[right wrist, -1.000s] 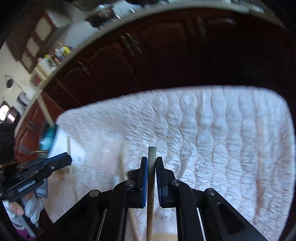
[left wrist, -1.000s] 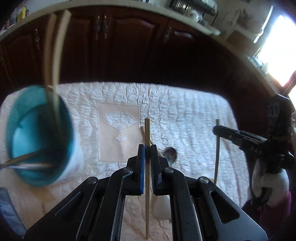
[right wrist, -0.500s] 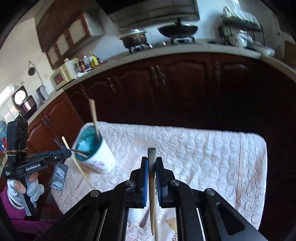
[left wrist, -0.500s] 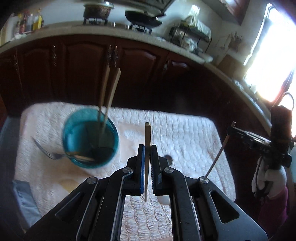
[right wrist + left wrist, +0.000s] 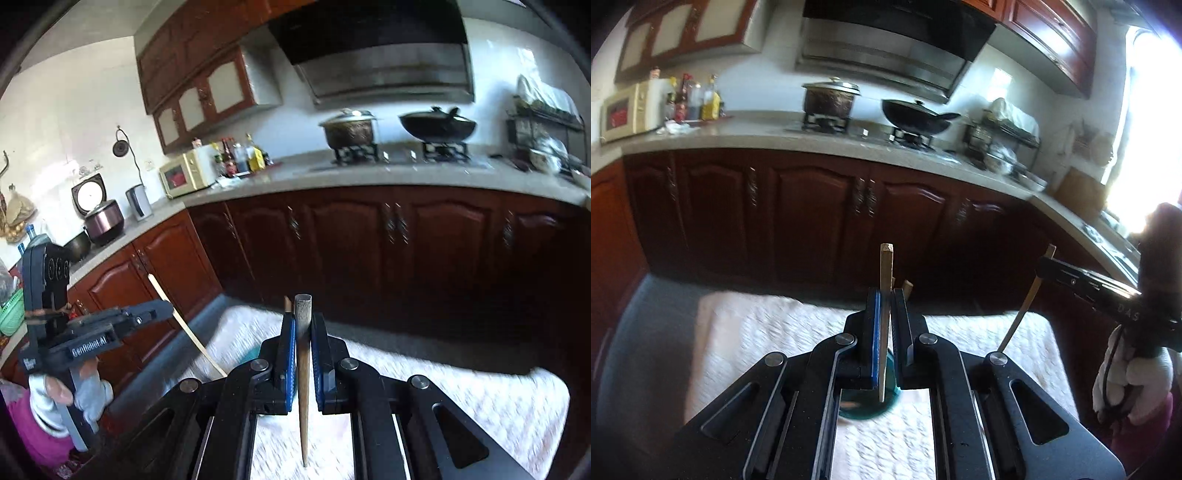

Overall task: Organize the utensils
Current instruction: 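Lift both chopsticks and carry them over the teal-lined cup, then open both tools to drop the chopsticks into the cup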

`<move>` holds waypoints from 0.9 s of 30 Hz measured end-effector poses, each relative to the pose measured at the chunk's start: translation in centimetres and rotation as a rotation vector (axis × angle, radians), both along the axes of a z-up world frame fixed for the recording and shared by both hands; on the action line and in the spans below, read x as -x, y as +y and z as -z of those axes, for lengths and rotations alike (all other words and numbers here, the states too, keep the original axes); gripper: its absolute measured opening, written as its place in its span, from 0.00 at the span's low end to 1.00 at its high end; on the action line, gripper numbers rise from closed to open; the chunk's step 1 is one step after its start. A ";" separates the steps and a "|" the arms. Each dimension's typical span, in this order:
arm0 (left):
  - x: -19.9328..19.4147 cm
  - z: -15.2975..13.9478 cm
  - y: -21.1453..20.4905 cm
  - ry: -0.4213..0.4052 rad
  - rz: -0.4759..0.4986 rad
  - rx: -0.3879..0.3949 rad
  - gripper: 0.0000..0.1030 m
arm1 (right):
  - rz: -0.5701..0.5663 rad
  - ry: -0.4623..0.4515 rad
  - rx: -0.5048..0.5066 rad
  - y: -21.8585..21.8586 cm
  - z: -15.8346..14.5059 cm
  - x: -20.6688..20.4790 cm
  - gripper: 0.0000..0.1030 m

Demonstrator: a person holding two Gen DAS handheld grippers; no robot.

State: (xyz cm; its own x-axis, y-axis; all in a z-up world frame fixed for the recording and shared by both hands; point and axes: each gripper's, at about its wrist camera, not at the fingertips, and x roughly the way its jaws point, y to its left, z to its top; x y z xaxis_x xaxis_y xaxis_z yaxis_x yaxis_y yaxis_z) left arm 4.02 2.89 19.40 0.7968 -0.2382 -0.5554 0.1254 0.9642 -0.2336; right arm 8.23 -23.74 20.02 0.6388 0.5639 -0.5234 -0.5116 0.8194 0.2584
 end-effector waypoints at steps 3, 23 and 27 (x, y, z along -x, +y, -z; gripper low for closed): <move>-1.2 0.6 1.1 -0.001 -0.036 -0.010 0.04 | -0.013 -0.016 -0.003 2.7 -0.3 -1.5 0.07; -4.7 8.3 0.5 0.106 -0.099 -0.116 0.04 | 0.004 0.067 0.021 8.7 6.6 -7.7 0.07; -4.9 9.4 0.0 0.128 -0.100 -0.123 0.04 | -0.003 0.106 0.038 8.5 8.4 -7.5 0.07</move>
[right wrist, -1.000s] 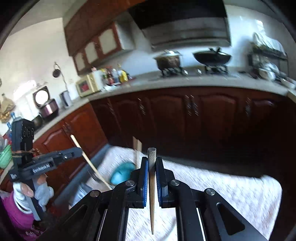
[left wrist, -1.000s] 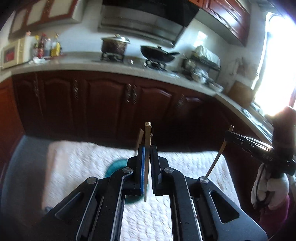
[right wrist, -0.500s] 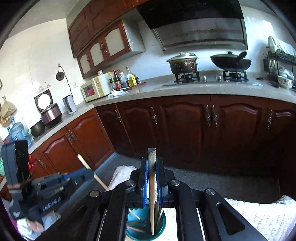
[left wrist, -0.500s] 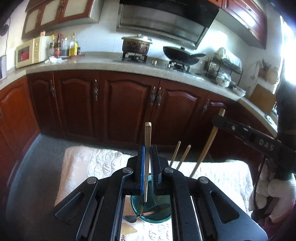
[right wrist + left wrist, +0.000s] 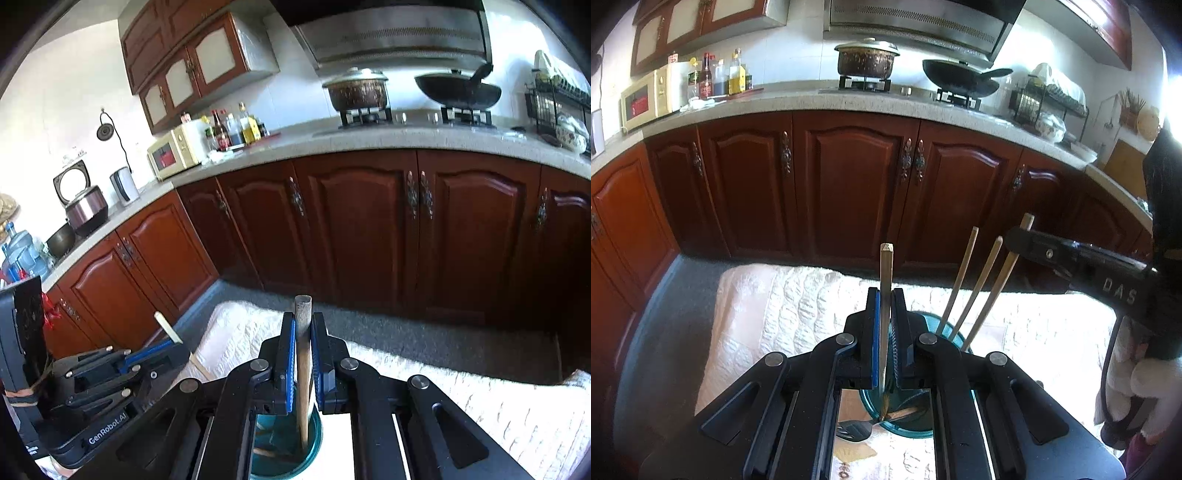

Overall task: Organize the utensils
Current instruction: 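Open both tools to drop the chopsticks into the cup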

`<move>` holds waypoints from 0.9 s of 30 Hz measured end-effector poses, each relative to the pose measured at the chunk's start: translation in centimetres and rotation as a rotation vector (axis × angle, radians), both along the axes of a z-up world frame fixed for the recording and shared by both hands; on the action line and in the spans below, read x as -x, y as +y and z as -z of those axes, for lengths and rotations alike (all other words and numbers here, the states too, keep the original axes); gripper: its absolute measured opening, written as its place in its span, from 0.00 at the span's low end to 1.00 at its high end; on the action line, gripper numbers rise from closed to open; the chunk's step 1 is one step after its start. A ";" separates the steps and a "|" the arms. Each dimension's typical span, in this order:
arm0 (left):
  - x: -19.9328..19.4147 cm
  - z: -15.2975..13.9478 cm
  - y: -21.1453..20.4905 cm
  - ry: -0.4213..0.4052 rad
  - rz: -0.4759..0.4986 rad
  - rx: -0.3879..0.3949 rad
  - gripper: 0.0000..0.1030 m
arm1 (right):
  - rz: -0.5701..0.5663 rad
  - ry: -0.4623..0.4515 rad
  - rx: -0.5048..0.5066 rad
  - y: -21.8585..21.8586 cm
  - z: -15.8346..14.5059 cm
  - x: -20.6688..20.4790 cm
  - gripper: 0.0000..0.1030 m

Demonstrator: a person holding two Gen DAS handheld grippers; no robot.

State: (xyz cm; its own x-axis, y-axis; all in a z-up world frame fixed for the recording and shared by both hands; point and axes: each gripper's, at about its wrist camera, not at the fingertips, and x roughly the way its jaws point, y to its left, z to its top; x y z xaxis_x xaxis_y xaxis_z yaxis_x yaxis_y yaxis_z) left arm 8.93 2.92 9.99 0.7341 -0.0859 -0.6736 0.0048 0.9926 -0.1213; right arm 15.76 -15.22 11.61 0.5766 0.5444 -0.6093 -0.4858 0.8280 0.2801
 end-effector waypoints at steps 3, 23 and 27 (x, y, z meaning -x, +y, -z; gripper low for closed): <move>-0.1 0.8 -0.3 0.017 -0.002 -0.010 0.04 | -0.002 0.026 0.007 0.1 1.1 0.0 0.07; -0.5 1.5 -0.7 0.048 -0.016 -0.021 0.05 | -0.016 0.107 0.030 -0.1 3.1 -0.2 0.26; -0.5 1.6 -0.5 0.057 -0.019 -0.016 0.12 | -0.010 0.113 0.026 -0.2 3.0 0.0 0.30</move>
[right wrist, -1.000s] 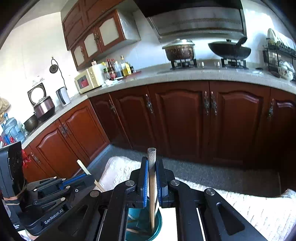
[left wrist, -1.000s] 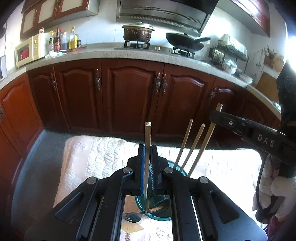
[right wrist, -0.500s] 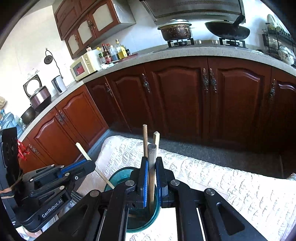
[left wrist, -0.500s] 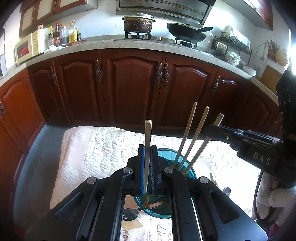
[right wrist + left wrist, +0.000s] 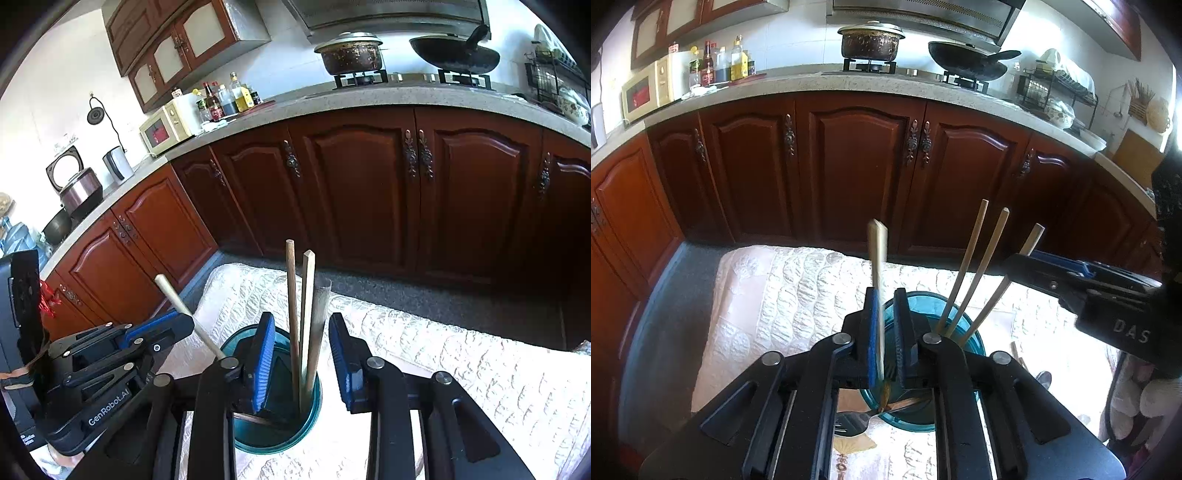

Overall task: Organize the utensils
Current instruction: 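Open both tools to drop the chopsticks into the cup, then move both tools back to the spoons on the cloth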

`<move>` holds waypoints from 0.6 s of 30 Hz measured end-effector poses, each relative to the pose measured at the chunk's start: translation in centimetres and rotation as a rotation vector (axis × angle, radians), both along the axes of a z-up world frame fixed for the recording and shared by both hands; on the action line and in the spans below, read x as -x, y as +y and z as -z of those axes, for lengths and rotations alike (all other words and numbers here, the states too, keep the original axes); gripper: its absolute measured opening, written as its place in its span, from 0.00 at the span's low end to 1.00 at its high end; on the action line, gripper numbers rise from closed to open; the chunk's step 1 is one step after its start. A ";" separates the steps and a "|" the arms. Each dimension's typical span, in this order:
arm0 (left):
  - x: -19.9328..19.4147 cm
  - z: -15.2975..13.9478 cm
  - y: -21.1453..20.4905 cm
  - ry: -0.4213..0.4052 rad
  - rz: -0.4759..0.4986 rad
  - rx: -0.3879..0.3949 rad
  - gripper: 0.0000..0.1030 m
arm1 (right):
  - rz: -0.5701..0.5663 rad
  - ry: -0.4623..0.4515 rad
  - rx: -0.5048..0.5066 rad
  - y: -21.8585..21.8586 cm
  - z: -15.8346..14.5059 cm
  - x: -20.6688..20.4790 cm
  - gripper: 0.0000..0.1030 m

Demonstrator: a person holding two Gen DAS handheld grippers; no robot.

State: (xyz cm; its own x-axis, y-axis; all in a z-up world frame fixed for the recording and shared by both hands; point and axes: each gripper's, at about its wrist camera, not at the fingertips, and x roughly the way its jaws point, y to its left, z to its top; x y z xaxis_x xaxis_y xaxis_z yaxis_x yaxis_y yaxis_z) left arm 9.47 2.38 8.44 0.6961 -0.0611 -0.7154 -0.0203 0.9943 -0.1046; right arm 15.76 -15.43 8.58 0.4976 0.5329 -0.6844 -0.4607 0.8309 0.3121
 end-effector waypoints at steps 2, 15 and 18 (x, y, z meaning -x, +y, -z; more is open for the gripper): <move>0.0 0.0 0.1 0.000 0.001 0.004 0.19 | 0.004 0.001 -0.006 -0.2 -0.2 0.2 0.31; 1.6 -1.5 -0.4 -0.031 0.002 -0.010 0.38 | 0.030 -0.025 0.001 -2.3 -1.6 2.8 0.39; 2.4 -2.2 -0.8 -0.053 0.009 -0.017 0.44 | 0.038 -0.030 0.007 -2.8 -1.7 3.5 0.40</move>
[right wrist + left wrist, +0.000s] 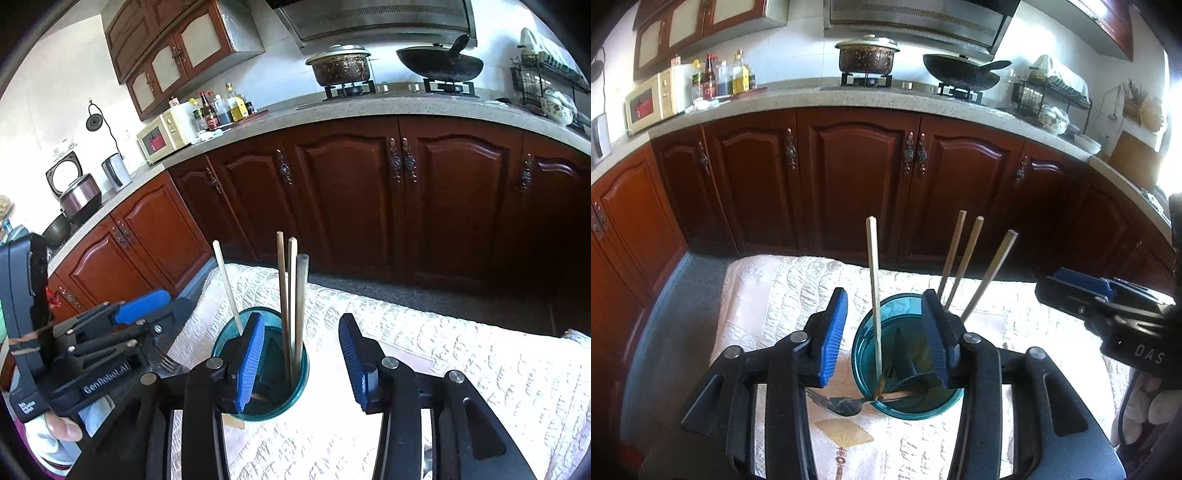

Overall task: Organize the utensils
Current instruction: 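Move both tools back to the spoons on the cloth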

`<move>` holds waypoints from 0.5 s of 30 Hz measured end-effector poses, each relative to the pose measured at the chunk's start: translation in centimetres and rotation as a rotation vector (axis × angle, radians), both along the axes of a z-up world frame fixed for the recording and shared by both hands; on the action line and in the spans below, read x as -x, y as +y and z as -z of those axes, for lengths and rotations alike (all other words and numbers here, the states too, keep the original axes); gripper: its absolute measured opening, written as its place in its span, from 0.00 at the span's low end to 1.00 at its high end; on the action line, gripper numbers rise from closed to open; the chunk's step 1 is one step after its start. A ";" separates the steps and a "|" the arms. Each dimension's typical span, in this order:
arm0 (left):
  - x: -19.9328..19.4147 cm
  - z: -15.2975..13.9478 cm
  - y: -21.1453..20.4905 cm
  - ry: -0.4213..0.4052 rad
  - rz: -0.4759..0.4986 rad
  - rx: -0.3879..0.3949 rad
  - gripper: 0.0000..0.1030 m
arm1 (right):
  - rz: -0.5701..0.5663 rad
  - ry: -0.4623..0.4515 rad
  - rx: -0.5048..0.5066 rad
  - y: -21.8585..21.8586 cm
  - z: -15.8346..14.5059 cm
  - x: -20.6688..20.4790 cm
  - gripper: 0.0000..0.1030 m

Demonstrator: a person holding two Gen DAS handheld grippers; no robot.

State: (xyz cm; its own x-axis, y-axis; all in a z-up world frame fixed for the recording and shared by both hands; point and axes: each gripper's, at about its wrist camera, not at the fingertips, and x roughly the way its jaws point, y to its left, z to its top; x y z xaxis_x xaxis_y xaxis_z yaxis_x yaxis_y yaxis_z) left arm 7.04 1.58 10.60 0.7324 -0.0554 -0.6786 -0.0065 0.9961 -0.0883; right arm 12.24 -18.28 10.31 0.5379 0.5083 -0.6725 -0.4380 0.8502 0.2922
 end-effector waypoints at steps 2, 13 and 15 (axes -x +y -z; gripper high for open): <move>0.4 -0.3 -0.2 -0.009 0.008 0.002 0.46 | 0.007 -0.005 0.007 -0.4 -0.1 0.6 0.40; 2.9 -0.3 -3.4 0.000 0.087 0.006 0.46 | 0.062 0.016 0.072 -3.4 1.1 3.2 0.40; 3.3 0.0 -4.0 0.008 0.108 0.019 0.47 | 0.081 0.027 0.087 -4.8 1.6 3.7 0.40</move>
